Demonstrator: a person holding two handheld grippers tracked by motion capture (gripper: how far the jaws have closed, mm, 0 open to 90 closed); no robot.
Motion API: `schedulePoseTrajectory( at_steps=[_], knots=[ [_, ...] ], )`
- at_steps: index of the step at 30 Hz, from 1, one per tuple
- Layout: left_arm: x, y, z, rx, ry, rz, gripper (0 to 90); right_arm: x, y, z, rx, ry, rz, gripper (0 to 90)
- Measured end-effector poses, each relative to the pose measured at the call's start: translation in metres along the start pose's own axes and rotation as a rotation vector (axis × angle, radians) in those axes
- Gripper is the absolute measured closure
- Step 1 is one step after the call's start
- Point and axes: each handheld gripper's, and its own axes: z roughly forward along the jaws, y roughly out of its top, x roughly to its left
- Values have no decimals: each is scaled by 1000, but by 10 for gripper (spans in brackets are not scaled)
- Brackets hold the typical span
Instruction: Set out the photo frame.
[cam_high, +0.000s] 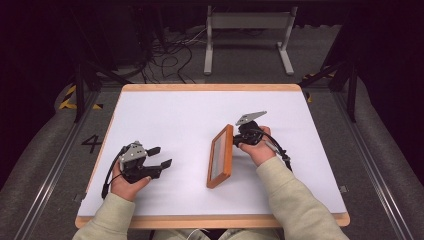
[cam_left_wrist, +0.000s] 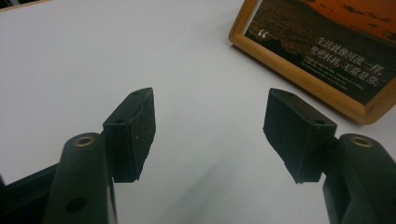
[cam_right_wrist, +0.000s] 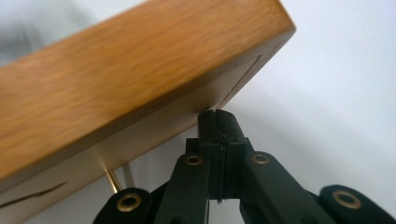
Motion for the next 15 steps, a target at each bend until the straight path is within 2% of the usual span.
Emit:
schedulePoseTrajectory(
  at_steps=[6,11,12,15],
  knots=[
    [1,1,2,4,-6,3,347,3,6,3,-22,32,-24,900],
    [0,2,4,3,-14,6,347,5,6,6,-17,54,-42,900],
    [0,2,4,3,-14,8,347,5,6,5,-12,49,-50,900],
    [0,3,5,5,-13,5,347,8,6,-1,27,-6,-74,890]
  ],
)
